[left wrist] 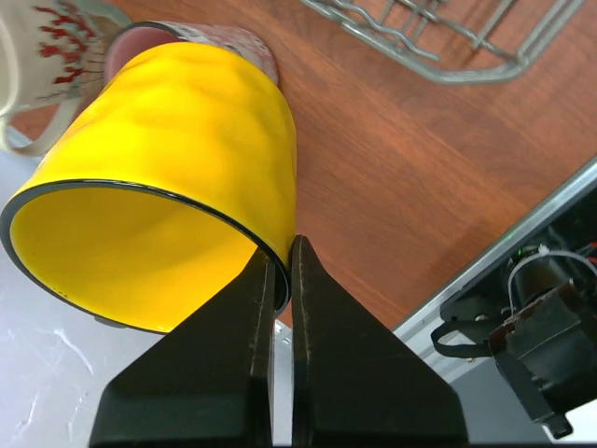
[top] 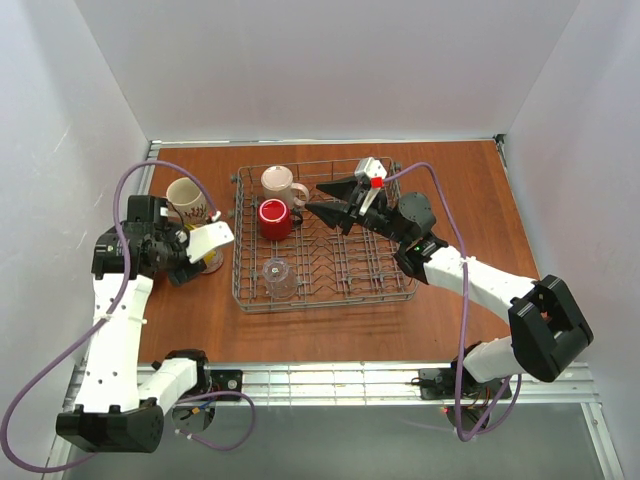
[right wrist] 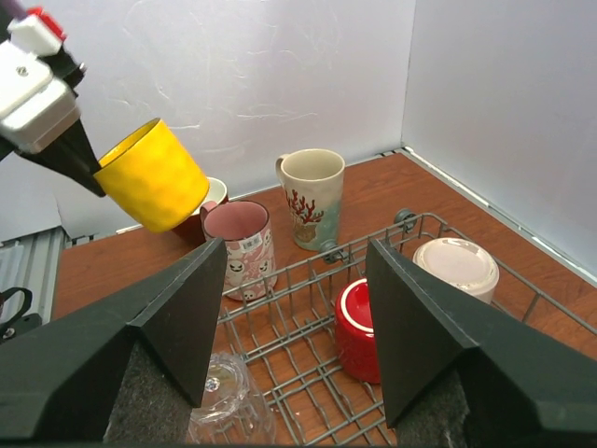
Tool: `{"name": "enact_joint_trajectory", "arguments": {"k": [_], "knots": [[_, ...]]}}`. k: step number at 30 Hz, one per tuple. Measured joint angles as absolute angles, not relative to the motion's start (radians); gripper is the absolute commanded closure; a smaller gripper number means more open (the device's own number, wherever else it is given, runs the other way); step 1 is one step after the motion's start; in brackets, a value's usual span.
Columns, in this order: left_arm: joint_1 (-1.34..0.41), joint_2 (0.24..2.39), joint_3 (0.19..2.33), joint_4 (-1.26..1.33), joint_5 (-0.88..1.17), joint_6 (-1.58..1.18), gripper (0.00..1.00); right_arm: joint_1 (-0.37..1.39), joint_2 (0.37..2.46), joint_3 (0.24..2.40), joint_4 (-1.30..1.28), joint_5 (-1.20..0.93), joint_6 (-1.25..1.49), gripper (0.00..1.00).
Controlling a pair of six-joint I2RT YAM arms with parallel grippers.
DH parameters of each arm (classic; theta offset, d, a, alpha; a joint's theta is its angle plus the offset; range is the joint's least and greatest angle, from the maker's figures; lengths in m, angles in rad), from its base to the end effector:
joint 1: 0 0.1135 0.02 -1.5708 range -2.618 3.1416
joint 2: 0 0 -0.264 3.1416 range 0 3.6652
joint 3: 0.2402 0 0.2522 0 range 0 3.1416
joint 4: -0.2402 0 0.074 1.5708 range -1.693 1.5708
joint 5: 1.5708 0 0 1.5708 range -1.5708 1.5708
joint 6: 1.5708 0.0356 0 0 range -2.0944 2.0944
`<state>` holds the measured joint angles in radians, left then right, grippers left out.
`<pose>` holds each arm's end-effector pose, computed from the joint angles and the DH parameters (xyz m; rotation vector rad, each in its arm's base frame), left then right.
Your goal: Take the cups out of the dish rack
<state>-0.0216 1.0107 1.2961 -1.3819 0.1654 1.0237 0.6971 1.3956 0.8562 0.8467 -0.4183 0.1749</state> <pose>0.1476 -0.0091 0.3666 1.3667 2.2661 0.1148 0.2334 0.2143 0.3313 -0.7027 1.1633 1.0044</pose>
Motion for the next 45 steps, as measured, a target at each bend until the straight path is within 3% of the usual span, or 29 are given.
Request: {"name": "enact_joint_trajectory", "arguments": {"k": [20, 37, 45], "knots": [[-0.04, 1.029, 0.909, -1.363, 0.094, 1.237, 1.0, 0.697, 1.403, 0.854, 0.812, -0.399, 0.145, 0.43], [-0.083, 1.054, 0.754, -1.275, -0.051, 1.265, 1.0, 0.697, 1.409, 0.854, 0.802, -0.387, 0.104, 0.41], [-0.099, 1.055, 0.745, -1.25, -0.067, 1.26, 0.64, 0.697, 1.41, 0.855, 0.781, -0.384, 0.093, 0.34]]}}
